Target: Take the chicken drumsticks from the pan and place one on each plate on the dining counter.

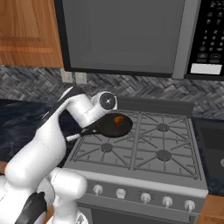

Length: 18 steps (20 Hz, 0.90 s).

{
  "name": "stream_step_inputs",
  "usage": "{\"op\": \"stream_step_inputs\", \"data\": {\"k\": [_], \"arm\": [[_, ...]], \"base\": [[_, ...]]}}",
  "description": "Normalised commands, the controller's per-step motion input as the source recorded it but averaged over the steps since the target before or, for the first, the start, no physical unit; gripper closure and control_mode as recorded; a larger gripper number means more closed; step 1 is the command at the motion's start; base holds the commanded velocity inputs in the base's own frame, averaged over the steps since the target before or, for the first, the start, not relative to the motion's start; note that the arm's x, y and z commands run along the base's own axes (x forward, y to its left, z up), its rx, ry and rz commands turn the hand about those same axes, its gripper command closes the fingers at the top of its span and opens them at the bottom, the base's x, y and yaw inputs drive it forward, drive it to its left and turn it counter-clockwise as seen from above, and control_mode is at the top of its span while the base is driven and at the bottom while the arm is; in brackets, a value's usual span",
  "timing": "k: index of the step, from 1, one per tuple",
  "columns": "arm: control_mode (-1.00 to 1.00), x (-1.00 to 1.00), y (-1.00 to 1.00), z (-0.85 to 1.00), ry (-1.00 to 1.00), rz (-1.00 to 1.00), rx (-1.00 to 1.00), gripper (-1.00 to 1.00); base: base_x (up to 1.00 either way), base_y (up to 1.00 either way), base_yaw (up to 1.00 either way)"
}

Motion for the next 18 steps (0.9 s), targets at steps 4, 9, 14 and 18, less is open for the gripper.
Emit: {"op": "stream_step_inputs", "data": {"k": [4,9,14,18], "arm": [[-1.00,-0.97,0.14,0.23,0.11,-0.09,-0.41,1.00],[-1.00,-0.47,0.12,-0.20,0.26,-0.07,-0.47,1.00],[-1.00,-0.15,0.00,-0.34,0.05,-0.05,-0.26,1.00],[-1.00,-0.06,0.03,-0.19,0.04,-0.02,-0.20,1.00]], "base": [[0.00,0.00,0.00],[0.00,0.00,0.00],[0.00,0.00,0.00],[0.00,0.00,0.00]]}}
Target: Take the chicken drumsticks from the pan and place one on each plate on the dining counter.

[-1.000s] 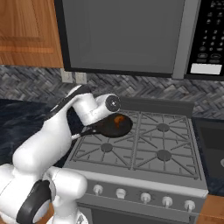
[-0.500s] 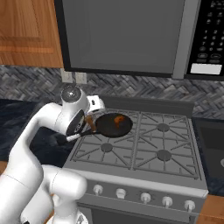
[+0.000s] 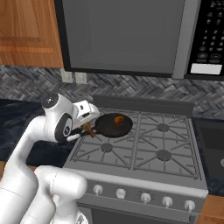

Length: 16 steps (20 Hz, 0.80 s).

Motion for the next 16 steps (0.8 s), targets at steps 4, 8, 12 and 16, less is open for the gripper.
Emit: {"op": "stream_step_inputs", "data": {"k": [4,8,12,16], "arm": [[-1.00,-0.05,0.13,-0.12,0.04,-0.02,-0.23,1.00],[1.00,-0.07,0.08,-0.03,0.01,-0.02,-0.12,1.00],[1.00,0.00,0.00,0.00,0.00,0.00,0.00,1.00],[1.00,0.00,0.00,0.00,0.00,0.00,0.00,1.00]], "base": [[0.00,0.00,0.00],[-0.08,0.07,-0.06],[-0.11,0.09,-0.25],[-0.04,0.08,-0.40]]}}
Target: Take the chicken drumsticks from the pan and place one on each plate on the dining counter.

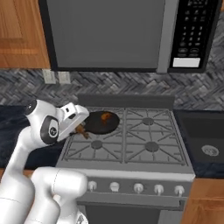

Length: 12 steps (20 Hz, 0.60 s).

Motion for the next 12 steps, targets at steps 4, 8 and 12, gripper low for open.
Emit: {"op": "stream_step_inputs", "data": {"k": [4,8,12], "arm": [[1.00,0.00,0.00,0.00,0.00,0.00,0.00,1.00],[1.00,0.00,0.00,0.00,0.00,0.00,0.00,1.00],[1.00,0.00,0.00,0.00,0.00,0.00,0.00,1.00]], "base": [[-0.01,0.03,-0.53],[-0.02,0.01,-0.62],[-0.01,0.00,-0.62]]}}
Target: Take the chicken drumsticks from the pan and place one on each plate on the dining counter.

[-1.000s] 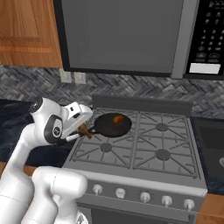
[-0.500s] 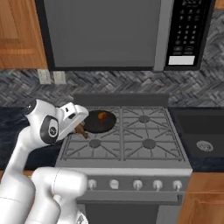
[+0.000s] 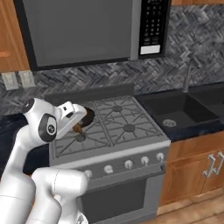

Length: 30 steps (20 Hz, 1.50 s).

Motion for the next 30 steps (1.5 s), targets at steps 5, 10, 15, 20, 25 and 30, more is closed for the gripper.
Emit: {"op": "stream_step_inputs", "data": {"k": [5,10,15,20,25,30], "arm": [[1.00,0.00,0.00,0.00,0.00,0.00,0.00,1.00],[1.00,0.00,0.00,0.00,0.00,0.00,0.00,1.00],[1.00,0.00,0.00,0.00,0.00,0.00,0.00,1.00],[1.00,0.00,0.00,0.00,0.00,0.00,0.00,1.00],[1.00,0.00,0.00,0.00,0.00,0.00,0.00,1.00],[1.00,0.00,0.00,0.00,0.00,0.00,0.00,1.00]], "base": [[-0.01,0.00,-0.70],[0.00,0.00,-0.70],[0.00,0.00,-0.68],[0.00,0.00,-0.66],[0.05,-0.03,-0.65],[0.23,-0.28,-0.55]]}}
